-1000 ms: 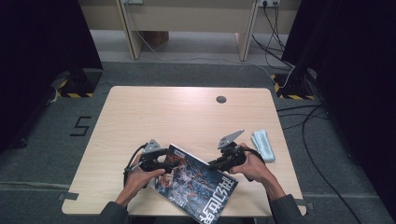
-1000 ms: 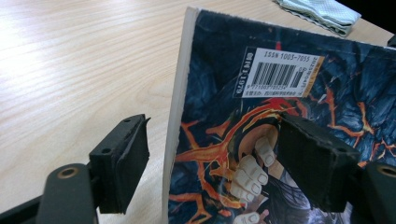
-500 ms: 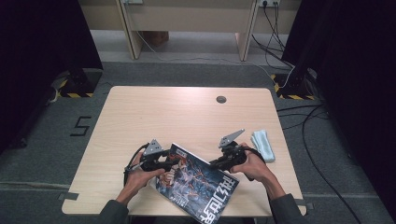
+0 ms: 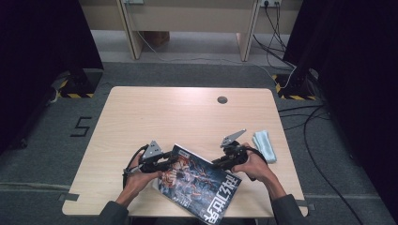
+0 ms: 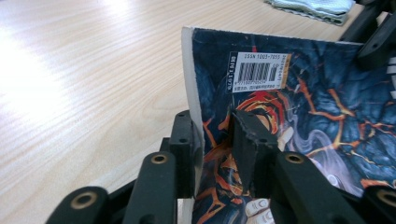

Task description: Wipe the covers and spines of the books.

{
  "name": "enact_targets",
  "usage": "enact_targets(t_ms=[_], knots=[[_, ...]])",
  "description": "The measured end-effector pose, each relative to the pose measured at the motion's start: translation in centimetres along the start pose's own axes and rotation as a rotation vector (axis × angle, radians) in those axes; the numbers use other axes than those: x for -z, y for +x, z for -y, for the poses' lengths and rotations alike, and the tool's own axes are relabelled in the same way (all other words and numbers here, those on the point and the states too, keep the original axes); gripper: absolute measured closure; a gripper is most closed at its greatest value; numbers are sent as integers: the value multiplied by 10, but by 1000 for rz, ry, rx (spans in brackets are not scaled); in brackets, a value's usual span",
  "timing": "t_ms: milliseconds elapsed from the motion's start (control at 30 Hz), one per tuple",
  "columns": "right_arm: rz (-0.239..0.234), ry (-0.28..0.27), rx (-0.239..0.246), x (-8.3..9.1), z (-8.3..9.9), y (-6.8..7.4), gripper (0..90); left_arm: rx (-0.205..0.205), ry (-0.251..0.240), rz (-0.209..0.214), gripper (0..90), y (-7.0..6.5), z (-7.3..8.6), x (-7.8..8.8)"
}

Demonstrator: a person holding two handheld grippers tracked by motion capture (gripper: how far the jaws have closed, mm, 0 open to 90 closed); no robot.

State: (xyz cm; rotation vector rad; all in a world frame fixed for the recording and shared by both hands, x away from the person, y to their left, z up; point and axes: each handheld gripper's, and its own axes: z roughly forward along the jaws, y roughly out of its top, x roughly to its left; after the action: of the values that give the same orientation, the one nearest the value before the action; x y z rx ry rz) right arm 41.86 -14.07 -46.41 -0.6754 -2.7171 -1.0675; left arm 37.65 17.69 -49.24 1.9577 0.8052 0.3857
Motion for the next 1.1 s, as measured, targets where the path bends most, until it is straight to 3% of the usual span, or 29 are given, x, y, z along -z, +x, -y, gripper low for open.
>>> enact_targets(t_ms=[133,200,333,367,500,667,833,900,967,1100], knots=[[28,0,-35,-1,-1,-1,683,24,-18,6,729,-1,1,2],[38,1,-30,1,-1,-2,677,23,-24,3,734,-2,0,3],[73,-27,-59,8,1,-6,574,27,-50,-36,744,-4,0,4],[101,-40,-78,11,2,-8,547,30,-53,-40,748,-4,0,5],[137,-68,-131,21,8,-14,511,56,-68,-90,756,-7,0,6],[168,-76,-182,28,11,-16,479,62,-72,-87,764,-7,0,6],[213,-68,-163,26,15,-16,459,25,-76,-65,775,-10,1,13],[222,-65,-170,23,16,-18,461,30,-76,-65,776,-10,3,15],[246,-53,-186,23,16,-18,459,39,-75,-59,778,-9,5,15],[279,-92,-239,33,20,-23,446,43,-70,-63,777,-8,7,13]])
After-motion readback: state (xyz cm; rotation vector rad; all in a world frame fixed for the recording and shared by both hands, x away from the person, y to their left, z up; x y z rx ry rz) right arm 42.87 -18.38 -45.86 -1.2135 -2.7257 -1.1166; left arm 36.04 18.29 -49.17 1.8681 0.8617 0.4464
